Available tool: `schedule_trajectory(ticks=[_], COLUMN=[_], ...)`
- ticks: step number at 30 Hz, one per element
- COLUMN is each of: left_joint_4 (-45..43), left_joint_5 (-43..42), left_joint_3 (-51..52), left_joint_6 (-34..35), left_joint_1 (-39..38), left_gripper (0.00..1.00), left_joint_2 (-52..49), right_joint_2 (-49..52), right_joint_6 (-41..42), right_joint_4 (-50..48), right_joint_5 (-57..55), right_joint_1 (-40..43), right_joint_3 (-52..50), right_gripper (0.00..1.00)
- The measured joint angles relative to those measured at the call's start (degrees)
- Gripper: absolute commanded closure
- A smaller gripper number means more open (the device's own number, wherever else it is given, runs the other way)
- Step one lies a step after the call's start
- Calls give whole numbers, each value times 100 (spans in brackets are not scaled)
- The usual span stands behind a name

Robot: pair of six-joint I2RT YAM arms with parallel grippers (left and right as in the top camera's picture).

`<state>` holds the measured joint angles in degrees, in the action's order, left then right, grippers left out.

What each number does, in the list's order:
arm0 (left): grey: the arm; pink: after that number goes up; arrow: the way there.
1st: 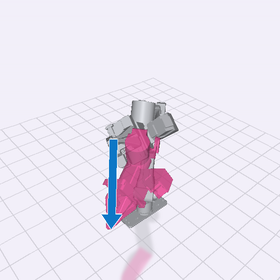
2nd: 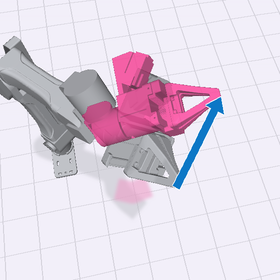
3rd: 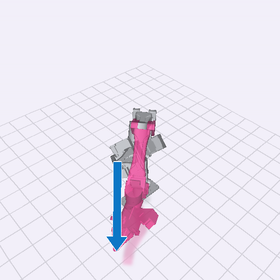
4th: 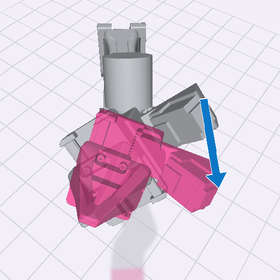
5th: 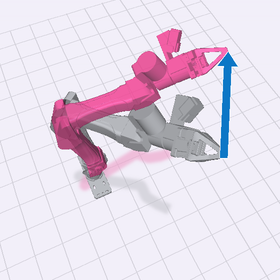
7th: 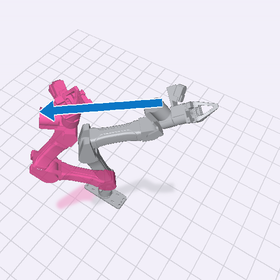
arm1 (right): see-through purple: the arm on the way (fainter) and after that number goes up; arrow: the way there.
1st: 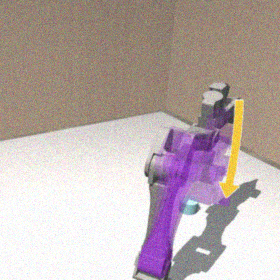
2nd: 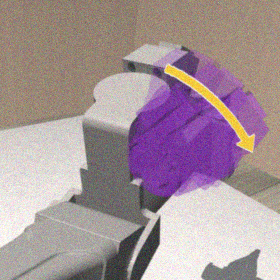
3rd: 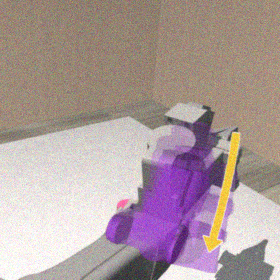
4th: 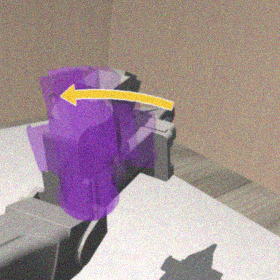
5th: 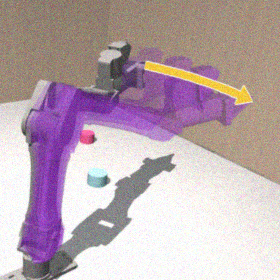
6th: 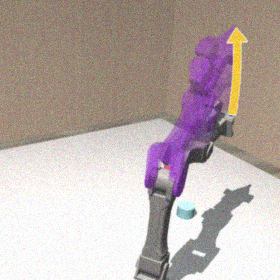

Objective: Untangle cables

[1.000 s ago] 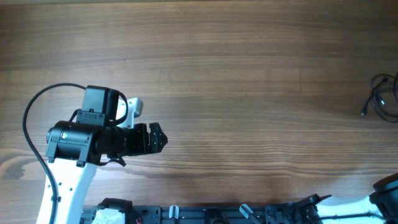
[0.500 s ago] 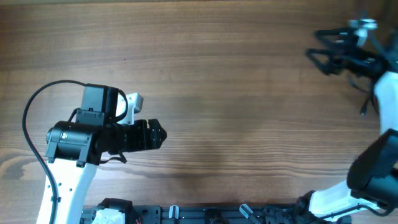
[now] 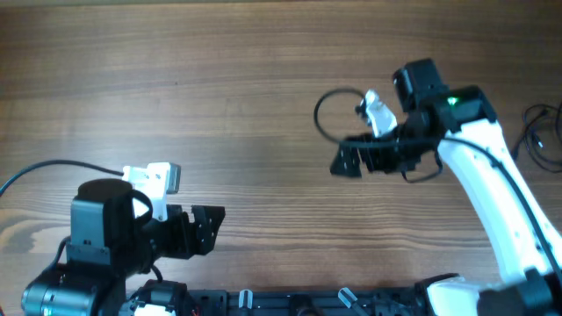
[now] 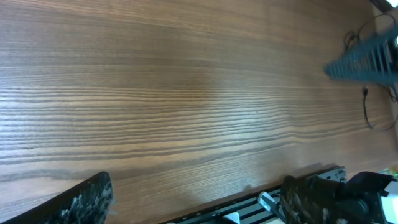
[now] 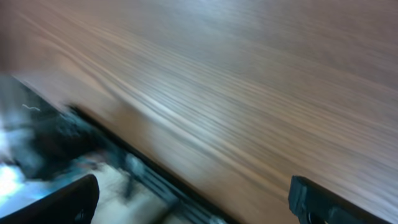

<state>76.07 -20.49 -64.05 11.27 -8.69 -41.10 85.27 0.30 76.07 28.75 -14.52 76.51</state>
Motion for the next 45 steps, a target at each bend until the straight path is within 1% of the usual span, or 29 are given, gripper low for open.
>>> schedule_trajectory(ticks=[1,4,7,8,12,15,16,18,20,22,25,27,28,31,34,37,41,45], left_joint_4=[63,155,153,146,105,103,92,79,66,61,61,57,55,48,42,39,9,-24], left_joint_5=[72,160,184,188,210,223,223,223,225,225,225,223,225,223,225,225,225,225], left_joint_3=[0,0,0,0,0,0,0,0,2,0,0,2,0,0,0,0,0,0], left_joint_6=[-2,-4,-4,-4,-4,-4,-4,-4,-4,-4,-4,-4,-4,-4,-4,-4,-4,-4], left_joint_1=[0,0,0,0,0,0,0,0,0,0,0,0,0,0,0,0,0,0], left_gripper=[11,11,11,11,10,9,9,8,8,8,8,7,7,6,6,5,5,5], left_joint_2=[63,105,105,105,105,105,105,105,105,105,105,105,105,105,105,105,105,105], right_joint_2=[-284,-1106,-2433,-2734,-4518,-6262,-6660,-7095,-7366,-7394,-7394,-7394,-7394,-7407,-7709,-8216,-8391,-8406], right_joint_6=[-15,166,564,636,1054,1200,1233,1298,1362,1377,1381,1377,1167,743,337,-149,-732,-1620], right_joint_4=[282,592,769,763,675,262,118,9,17,-9,-446,-898,-1180,-1235,-1519,-1456,-957,-505], right_joint_5=[-496,-1276,-1926,-2011,-2437,-2813,-2889,-2949,-3067,-3281,-3812,-3923,-3912,-3777,-3624,-3563,-3517,-3480], right_joint_1=[-184,-367,-382,-382,-382,-382,-382,-382,-382,-382,-382,-382,-382,-382,-361,-310,-157,507], right_joint_3=[-2,-4,-2,0,-13,63,85,85,83,72,-70,-85,-83,-85,-81,396,1639,2800], right_gripper=[0,1,0,0,0,0,0,0,0,0,0,0,0,0,1,0,0,0])
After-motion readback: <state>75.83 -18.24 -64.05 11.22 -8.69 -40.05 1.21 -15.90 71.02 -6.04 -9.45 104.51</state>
